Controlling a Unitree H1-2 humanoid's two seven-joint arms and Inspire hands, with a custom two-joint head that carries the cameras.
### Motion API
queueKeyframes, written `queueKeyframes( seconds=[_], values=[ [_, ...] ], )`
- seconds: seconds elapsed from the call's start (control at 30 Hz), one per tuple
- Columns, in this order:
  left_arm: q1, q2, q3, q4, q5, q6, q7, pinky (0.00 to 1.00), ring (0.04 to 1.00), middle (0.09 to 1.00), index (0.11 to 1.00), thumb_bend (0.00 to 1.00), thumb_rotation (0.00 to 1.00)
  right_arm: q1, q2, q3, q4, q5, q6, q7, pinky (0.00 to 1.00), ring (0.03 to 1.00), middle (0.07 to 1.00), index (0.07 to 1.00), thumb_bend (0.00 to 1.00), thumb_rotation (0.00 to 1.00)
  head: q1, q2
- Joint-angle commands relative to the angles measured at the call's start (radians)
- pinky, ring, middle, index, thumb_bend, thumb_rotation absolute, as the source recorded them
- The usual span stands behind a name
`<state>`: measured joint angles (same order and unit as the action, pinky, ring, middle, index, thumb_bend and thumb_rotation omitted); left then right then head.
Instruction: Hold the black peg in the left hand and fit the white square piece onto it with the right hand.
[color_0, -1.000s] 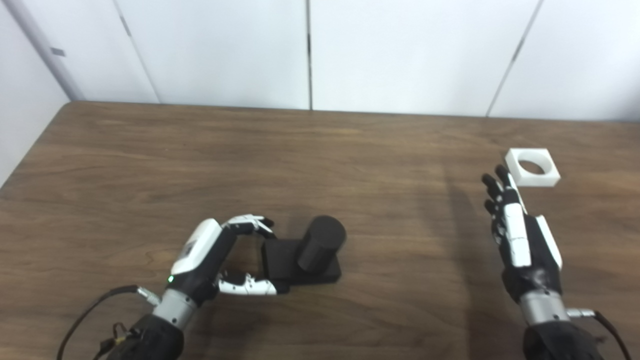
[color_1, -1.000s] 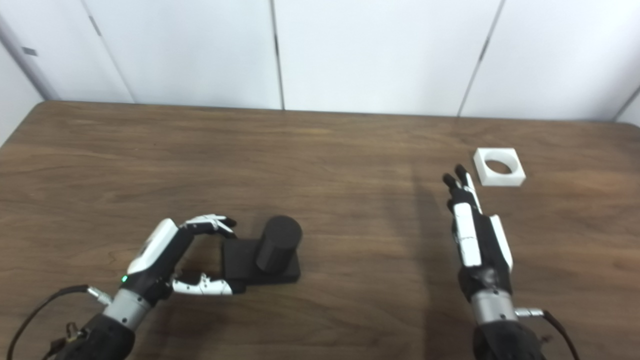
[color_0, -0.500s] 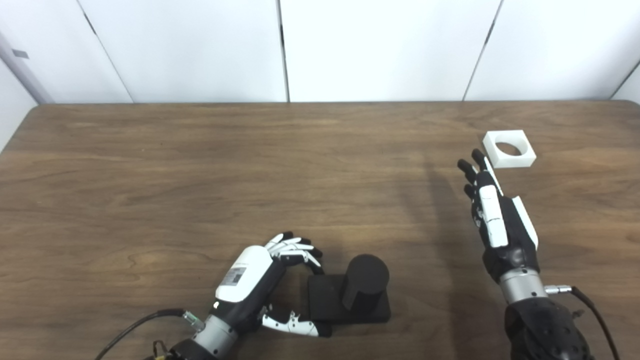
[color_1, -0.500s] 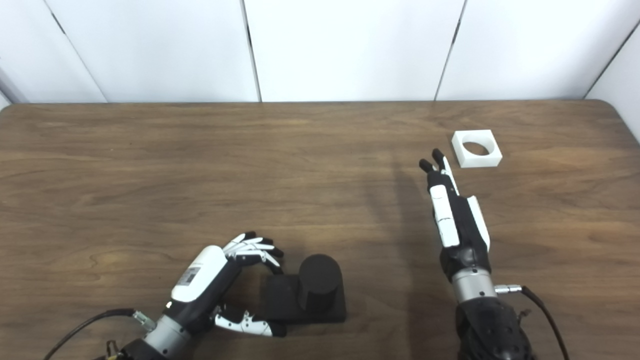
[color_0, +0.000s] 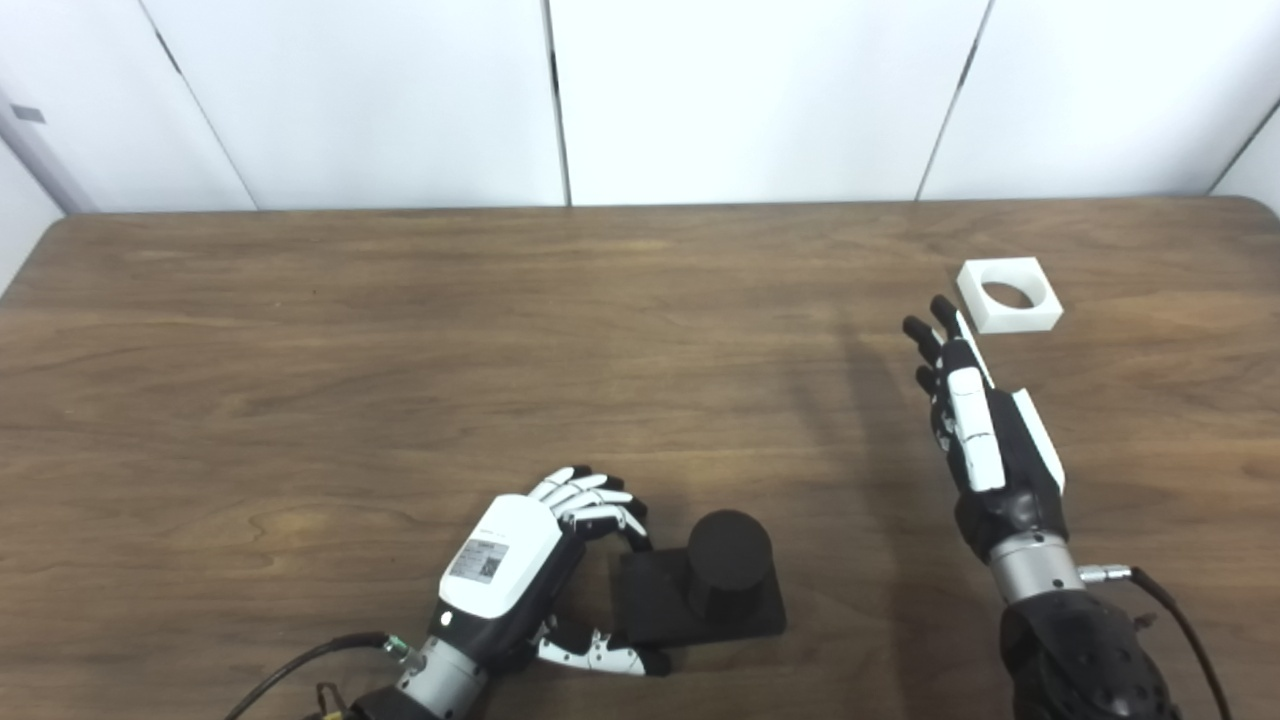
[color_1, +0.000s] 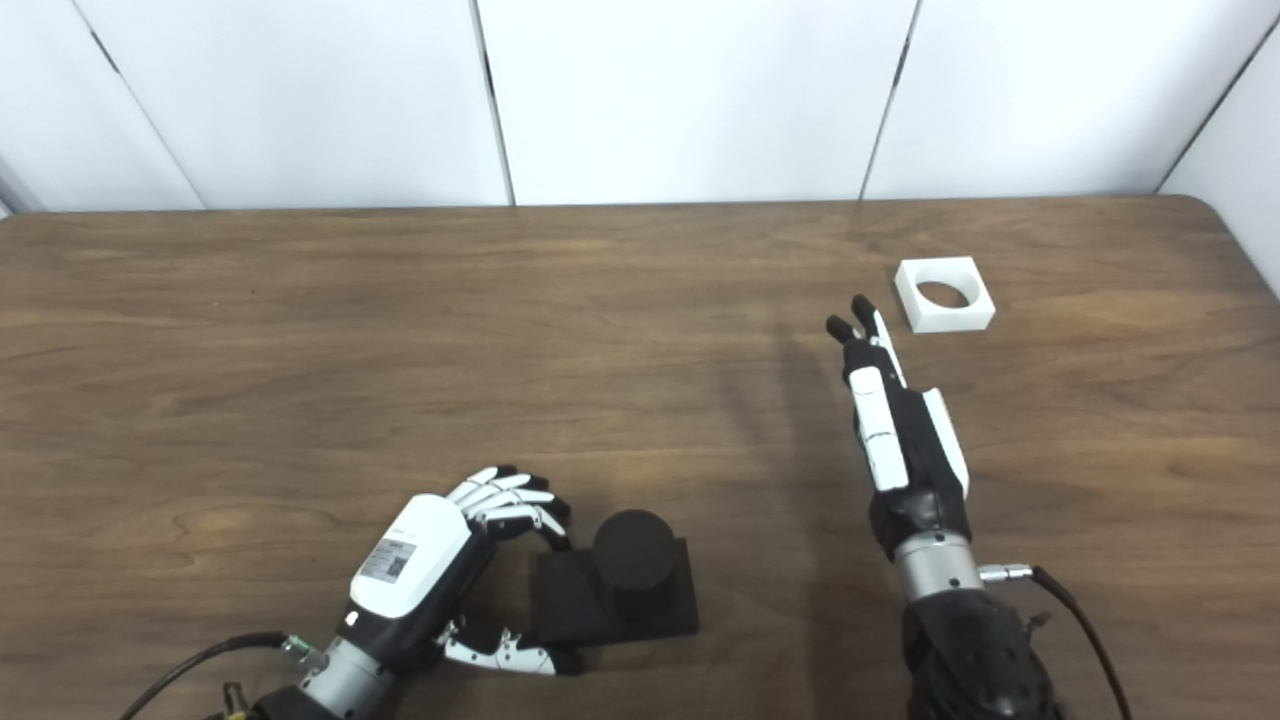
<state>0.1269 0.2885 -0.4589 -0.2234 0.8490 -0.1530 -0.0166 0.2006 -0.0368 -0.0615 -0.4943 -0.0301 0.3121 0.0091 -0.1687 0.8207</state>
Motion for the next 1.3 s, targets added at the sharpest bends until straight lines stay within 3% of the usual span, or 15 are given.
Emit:
queueKeyframes(
  seconds=[0.0,0.27,0.37,0.4,0.47,0.67,0.83,0.97,1.13,1.27],
  values=[
    [0.015,0.020,-0.009,0.033,0.084,0.013,-0.010,0.90,0.836,0.750,0.485,0.52,0.05,0.111,0.017,0.008,-0.023,-0.001,-0.035,-0.007,1.00,1.000,0.945,1.000,0.55,1.00,-0.015,-0.007],
    [0.022,0.028,0.002,0.024,0.104,0.010,-0.004,0.89,0.833,0.750,0.485,0.52,0.05,0.105,0.013,-0.009,-0.058,0.016,-0.030,-0.011,1.00,0.986,0.945,0.998,0.57,1.00,-0.080,-0.035],
    [0.023,0.030,0.006,0.021,0.096,0.010,-0.008,0.89,0.830,0.747,0.485,0.52,0.05,0.081,-0.010,-0.024,-0.108,0.016,0.005,-0.005,1.00,0.999,0.951,0.997,0.56,0.88,-0.097,-0.045],
    [0.024,0.029,0.006,0.021,0.095,0.010,-0.008,0.88,0.828,0.747,0.485,0.52,0.05,0.069,-0.028,-0.031,-0.122,0.008,0.015,0.000,1.00,0.998,0.950,0.994,0.55,0.80,-0.115,-0.054],
    [0.026,0.028,0.009,0.020,0.086,0.009,-0.011,0.88,0.825,0.745,0.485,0.52,0.05,0.030,-0.086,-0.043,-0.150,-0.046,0.046,0.017,1.00,0.989,0.941,0.970,0.58,0.61,-0.115,-0.054],
    [0.029,0.029,0.011,0.034,0.074,-0.004,-0.005,0.85,0.814,0.740,0.485,0.52,0.05,-0.087,-0.330,-0.056,-0.157,-0.236,0.131,0.126,0.89,0.929,0.938,0.942,0.74,0.35,-0.202,-0.097],
    [0.034,0.033,0.017,0.033,0.066,-0.005,-0.013,0.85,0.810,0.739,0.485,0.52,0.05,-0.177,-0.475,-0.054,-0.146,-0.420,0.158,0.299,0.89,0.940,0.944,0.915,0.85,0.30,-0.237,-0.116],
    [0.040,0.041,0.019,0.042,0.056,-0.015,-0.009,0.85,0.810,0.736,0.485,0.52,0.05,-0.277,-0.554,-0.048,-0.123,-0.562,0.158,0.467,0.90,0.970,0.955,0.873,0.93,0.18,-0.273,-0.136],
    [0.044,0.051,0.020,0.058,0.051,-0.030,0.006,0.85,0.812,0.738,0.485,0.52,0.05,-0.392,-0.623,-0.017,-0.051,-0.691,0.158,0.611,0.98,0.999,0.977,0.860,0.95,0.13,-0.303,-0.156],
    [0.048,0.054,0.027,0.075,0.040,-0.049,0.025,0.86,0.814,0.739,0.485,0.52,0.05,-0.470,-0.663,0.018,0.039,-0.737,0.157,0.664,1.00,1.000,0.986,0.873,0.94,0.14,-0.310,-0.165]
  ],
)
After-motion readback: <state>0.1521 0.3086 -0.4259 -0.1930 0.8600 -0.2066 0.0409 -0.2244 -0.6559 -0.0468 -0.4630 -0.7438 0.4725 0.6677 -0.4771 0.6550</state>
